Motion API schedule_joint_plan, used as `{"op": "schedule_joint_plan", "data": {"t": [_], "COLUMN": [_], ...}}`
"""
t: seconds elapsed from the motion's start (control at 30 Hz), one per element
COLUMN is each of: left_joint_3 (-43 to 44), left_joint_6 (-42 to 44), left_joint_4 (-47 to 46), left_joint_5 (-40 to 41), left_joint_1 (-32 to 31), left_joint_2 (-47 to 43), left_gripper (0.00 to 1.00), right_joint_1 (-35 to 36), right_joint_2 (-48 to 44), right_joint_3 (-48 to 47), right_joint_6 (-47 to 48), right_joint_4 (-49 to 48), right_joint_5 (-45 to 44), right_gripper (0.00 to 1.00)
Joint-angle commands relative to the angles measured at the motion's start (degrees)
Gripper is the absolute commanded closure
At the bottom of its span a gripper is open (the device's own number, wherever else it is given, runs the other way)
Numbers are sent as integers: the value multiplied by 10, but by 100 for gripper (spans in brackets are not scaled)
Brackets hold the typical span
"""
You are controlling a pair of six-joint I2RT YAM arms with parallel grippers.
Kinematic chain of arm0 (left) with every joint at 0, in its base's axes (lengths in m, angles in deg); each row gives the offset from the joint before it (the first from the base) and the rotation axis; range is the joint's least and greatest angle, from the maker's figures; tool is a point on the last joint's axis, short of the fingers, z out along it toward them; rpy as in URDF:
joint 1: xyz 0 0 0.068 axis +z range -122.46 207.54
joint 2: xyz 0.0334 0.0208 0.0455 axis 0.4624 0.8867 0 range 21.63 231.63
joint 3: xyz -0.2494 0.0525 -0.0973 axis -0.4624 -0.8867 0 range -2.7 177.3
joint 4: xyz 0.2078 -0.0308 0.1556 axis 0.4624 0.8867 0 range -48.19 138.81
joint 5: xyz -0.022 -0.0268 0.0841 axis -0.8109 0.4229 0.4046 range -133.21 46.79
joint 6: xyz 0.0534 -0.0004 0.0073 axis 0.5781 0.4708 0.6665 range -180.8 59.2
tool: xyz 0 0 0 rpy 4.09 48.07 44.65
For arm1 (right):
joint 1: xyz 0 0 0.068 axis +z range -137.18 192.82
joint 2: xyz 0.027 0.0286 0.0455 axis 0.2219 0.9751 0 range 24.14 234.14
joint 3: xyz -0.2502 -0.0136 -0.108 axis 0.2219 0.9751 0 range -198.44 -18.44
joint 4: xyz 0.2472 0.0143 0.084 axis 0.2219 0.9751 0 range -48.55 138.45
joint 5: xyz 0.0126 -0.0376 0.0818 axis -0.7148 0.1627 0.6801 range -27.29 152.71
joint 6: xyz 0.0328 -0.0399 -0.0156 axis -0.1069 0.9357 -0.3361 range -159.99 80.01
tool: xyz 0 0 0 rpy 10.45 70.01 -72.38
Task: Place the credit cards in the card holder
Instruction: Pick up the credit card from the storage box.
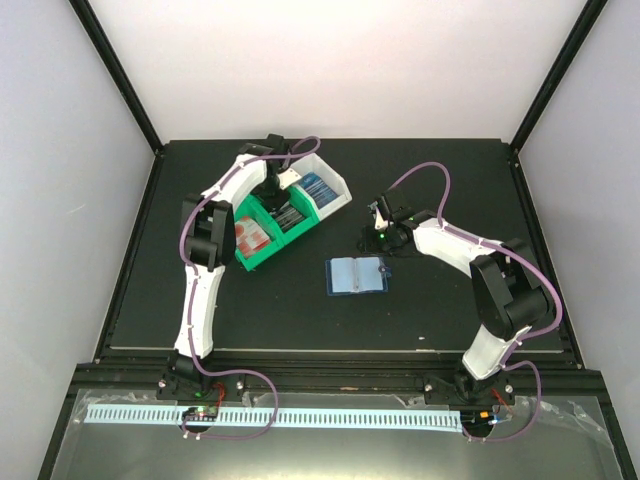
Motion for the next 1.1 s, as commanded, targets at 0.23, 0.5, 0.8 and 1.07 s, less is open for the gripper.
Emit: {"op": "schedule_joint_plan", "data": {"t": [0.23,0.5,0.8,1.07], "left_joint_3": [28,28,30,29], "left_joint_6": [9,1,-4,-2], "left_joint_4": [23,32,37,41], "left_joint_5": [-7,-18,-33,-39], "left_joint_1": [3,12,22,27], "left_joint_2": [9,9,1,-5], "left_gripper": [61,60,61,58], "right_joint_1": [-1,-1,-1,-1], "right_joint_2": [8,7,7,7], "right_joint_3": [-2,-1,-3,-5], "right_joint_6": [-3,-2,-1,0], "right_joint_4": [-6,-6,-6,-6], "right_joint_5": [3,2,3,3], "right_gripper": [56,56,56,56]}}
